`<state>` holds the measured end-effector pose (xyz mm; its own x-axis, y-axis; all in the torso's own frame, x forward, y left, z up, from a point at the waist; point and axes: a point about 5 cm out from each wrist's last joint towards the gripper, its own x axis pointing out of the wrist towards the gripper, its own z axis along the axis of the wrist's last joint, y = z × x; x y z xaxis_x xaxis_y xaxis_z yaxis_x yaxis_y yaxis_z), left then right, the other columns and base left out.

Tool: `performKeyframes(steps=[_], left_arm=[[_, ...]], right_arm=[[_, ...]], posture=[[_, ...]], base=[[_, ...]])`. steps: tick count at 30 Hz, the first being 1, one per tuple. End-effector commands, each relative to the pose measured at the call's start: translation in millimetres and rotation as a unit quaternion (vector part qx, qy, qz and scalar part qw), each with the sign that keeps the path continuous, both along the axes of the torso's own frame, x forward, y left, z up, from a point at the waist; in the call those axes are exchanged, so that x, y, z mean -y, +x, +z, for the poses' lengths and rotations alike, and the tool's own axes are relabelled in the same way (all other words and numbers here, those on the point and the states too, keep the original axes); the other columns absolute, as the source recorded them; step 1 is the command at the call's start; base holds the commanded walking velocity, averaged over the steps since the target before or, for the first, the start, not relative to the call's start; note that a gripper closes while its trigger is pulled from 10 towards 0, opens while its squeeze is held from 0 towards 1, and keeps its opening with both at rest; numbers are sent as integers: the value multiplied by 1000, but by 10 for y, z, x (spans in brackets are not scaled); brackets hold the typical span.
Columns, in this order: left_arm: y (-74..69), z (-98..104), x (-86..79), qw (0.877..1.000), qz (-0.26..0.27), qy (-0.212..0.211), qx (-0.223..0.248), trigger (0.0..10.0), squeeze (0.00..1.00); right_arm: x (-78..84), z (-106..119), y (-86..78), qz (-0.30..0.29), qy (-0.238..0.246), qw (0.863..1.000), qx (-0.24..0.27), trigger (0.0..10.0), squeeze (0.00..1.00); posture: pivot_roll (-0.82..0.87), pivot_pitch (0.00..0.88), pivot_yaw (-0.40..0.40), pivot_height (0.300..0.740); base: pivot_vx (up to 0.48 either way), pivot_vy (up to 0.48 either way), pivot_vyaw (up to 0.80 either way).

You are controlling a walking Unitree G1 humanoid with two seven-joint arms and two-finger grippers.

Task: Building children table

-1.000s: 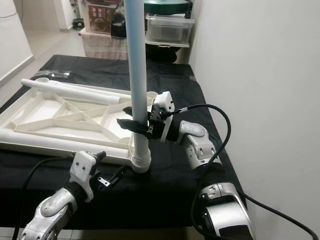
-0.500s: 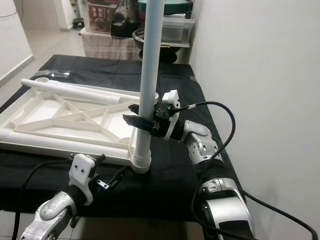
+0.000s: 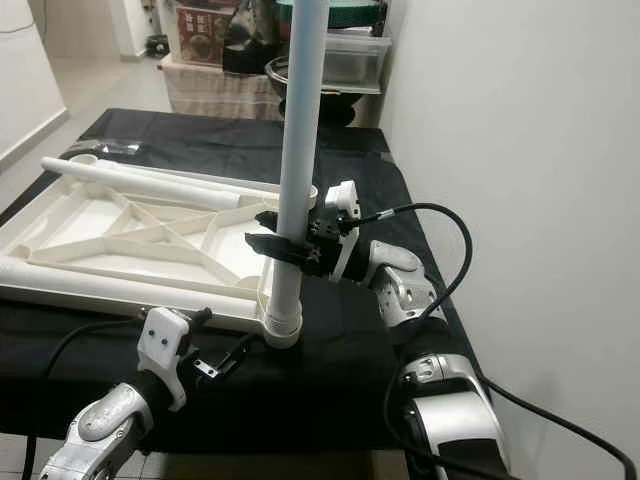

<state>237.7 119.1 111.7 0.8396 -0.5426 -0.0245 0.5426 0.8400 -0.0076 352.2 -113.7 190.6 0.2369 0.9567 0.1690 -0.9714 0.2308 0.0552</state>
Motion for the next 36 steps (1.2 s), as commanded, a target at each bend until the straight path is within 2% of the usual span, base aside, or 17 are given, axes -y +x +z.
performKeyframes(steps=[1,6,9,11,14,16,19,21,22,26,28,30,31,32,34,36], left_arm=[[-13,-11,18,1000,-7,-3,-6,10000,0],[-15,-16,26,1000,-8,-3,-7,10000,0],[-18,-21,36,1000,-10,-3,-8,10000,0],[-19,-22,37,1000,-11,-3,-9,10000,0],[-20,-22,38,1000,-11,-3,-8,10000,0],[-20,-22,38,1000,-11,-4,-9,10000,0],[-19,-27,39,1000,-11,-4,-9,10000,0],[-18,-29,40,1000,-11,-4,-9,10000,0],[-19,-34,45,1000,-12,-4,-10,10000,0],[-17,-39,44,1000,-12,-4,-9,10000,0],[-14,-43,39,1000,-11,-3,-9,10000,0],[-8,-46,40,1000,-10,-3,-9,10000,0],[-5,-46,42,1000,-10,-3,-8,10000,0],[-5,-46,42,1000,-10,-3,-8,10000,0],[1,-44,45,1000,-9,-3,-7,10000,0],[7,-46,54,1000,-9,-3,-7,10000,0]], right_arm=[[-74,-357,-94,28,-30,996,-73,0,0],[-70,-365,-87,20,-35,997,-72,0,0],[-85,-421,-56,-20,-53,995,-81,0,0],[-87,-432,-51,-27,-56,995,-82,0,0],[-102,-521,-35,-80,-78,990,-84,0,0],[-108,-529,-35,-87,-77,990,-84,0,0],[-155,-524,-1,-160,-61,981,-93,0,0],[-159,-526,8,-177,-58,978,-96,0,0],[-165,-563,12,-222,-60,968,-100,0,0],[-176,-631,-2,-264,-78,956,-102,0,0],[-171,-681,2,-301,-108,943,-97,0,0],[-167,-696,21,-352,-127,922,-98,0,0],[-164,-687,29,-374,-133,913,-91,0,0],[-164,-687,29,-374,-133,913,-91,0,0],[-169,-652,30,-406,-135,901,-72,0,0],[-171,-667,17,-449,-144,879,-65,0,0]], posture=[[79,0,-103,740],[79,0,-101,740],[72,0,-98,740],[72,0,-98,740],[70,0,-97,740],[69,0,-97,740],[69,0,-97,740],[69,0,-97,740],[61,0,-95,740],[59,0,-94,740],[56,0,-93,740],[54,0,-94,740],[54,0,-94,740],[54,0,-94,740],[54,0,-94,740],[55,0,-97,740]], base=[[0,0,0],[0,0,0],[0,0,0],[0,0,0],[0,0,0],[0,0,0],[0,0,0],[0,0,0],[0,0,0],[0,0,0],[0,0,0],[0,0,0],[0,0,0],[0,0,0],[0,0,0],[0,0,0]])
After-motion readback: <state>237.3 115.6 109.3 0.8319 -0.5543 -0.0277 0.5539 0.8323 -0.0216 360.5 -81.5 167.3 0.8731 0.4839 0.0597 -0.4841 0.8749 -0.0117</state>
